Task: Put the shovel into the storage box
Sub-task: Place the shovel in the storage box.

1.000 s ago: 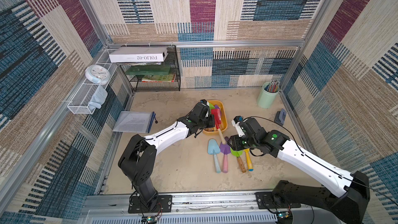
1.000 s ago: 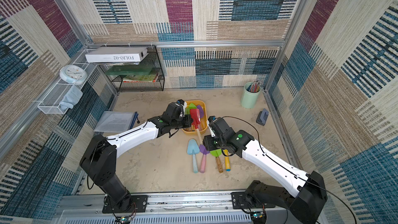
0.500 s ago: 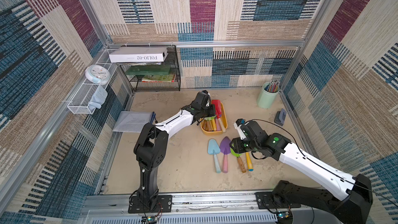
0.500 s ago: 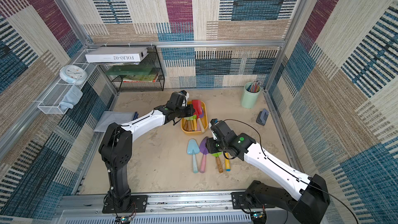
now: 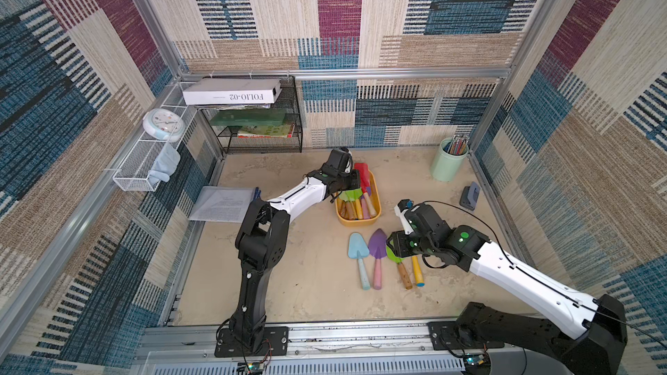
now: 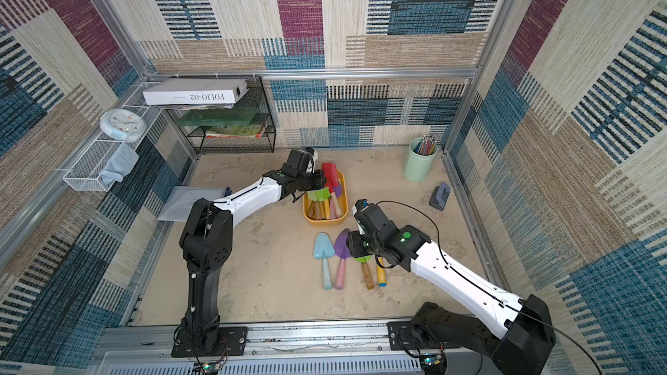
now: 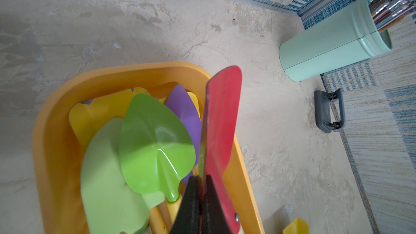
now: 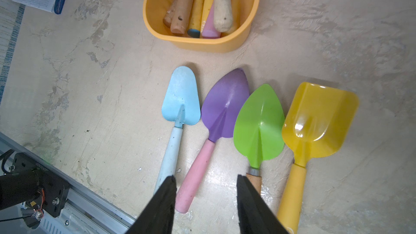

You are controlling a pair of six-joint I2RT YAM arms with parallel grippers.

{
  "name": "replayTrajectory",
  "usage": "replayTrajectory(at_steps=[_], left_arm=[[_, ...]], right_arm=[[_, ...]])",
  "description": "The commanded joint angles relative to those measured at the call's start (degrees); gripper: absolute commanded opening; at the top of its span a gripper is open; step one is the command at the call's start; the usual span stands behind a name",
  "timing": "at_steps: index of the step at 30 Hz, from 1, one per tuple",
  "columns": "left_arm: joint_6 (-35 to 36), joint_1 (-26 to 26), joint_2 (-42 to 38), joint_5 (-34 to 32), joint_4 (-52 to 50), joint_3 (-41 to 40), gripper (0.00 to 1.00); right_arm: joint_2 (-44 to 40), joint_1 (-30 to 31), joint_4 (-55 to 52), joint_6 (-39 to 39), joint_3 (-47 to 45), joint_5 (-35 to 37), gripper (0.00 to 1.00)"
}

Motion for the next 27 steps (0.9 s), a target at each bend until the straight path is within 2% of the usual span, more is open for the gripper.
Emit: replayTrajectory(at_steps=[1, 10, 27], left_arm=[[1.34, 0.12, 1.13, 1.43, -0.75, 1.71, 0.0], [0.49, 0.12, 4.26, 4.45, -0.71, 2.66, 0.0], [0.73, 0.15, 8.43, 5.69, -3.16, 5.68, 0.01]], right_arm=[[0.16, 0.04, 0.71, 0.5, -0.25, 0.78, 0.48], [1.02, -0.05, 1.27, 0.14, -0.17, 0.97, 0.47], [1.75, -0.03, 2.34, 0.02, -1.24, 0.43, 0.47]])
